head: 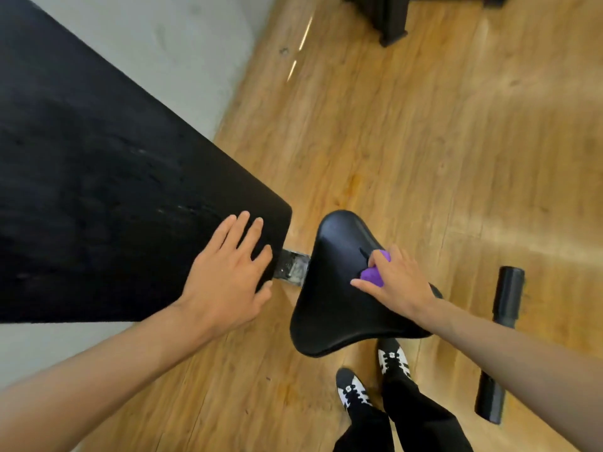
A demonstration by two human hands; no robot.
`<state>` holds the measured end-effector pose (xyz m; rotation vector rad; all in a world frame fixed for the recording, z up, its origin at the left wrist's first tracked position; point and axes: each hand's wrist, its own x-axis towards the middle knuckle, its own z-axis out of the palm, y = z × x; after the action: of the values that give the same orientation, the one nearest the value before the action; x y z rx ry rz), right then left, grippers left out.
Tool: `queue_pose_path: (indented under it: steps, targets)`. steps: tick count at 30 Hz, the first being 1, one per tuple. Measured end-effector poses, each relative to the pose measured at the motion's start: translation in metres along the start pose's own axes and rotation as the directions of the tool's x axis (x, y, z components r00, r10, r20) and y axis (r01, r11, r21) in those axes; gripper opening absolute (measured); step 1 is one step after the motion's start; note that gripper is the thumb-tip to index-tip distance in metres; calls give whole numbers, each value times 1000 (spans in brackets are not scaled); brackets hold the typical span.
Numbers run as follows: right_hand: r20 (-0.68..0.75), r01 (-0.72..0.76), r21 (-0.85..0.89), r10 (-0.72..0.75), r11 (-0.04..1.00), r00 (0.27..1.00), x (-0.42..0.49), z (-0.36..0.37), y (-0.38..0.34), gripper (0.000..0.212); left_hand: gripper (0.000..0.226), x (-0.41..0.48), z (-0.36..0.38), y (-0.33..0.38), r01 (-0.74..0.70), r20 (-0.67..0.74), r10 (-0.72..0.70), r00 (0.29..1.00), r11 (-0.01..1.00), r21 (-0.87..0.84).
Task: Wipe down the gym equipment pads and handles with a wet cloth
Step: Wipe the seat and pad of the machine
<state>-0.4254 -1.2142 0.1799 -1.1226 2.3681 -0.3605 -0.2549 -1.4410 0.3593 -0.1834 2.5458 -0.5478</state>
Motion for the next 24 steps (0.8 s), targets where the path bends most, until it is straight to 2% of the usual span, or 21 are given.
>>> queue_pose_path:
  steps: [2,4,9,13,17,20,24]
  targets:
    - [-26,7,91,-4,996,1000,0,-40,-23,57,69,-16,-26,-14,-18,-23,18,1000,1000,15]
    - [-101,73,136,-59,988,993,6,-86,-54,59,67,-30,-53,-34,-3,-68,5,998,1000,27]
    - [-229,258,53,-239,965,944,38,-190,-140,63,68,-66,-109,-85,-18,-138,25,990,998,56]
    - [-355,417,5,-388,909,850,62,-257,-215,58,67,-98,-132,-125,59,-232,-44,972,997,55]
    - [-421,548,-6,-499,836,757,75,-295,-281,55,68,-121,-135,-161,142,-288,-117,950,988,67]
    - [-445,621,4,-554,784,703,80,-311,-321,40,67,-136,-127,-174,134,-309,-103,946,988,82]
    - [-383,734,89,-658,673,649,96,-316,-364,39,67,-144,-108,-172,119,-333,-83,939,989,90]
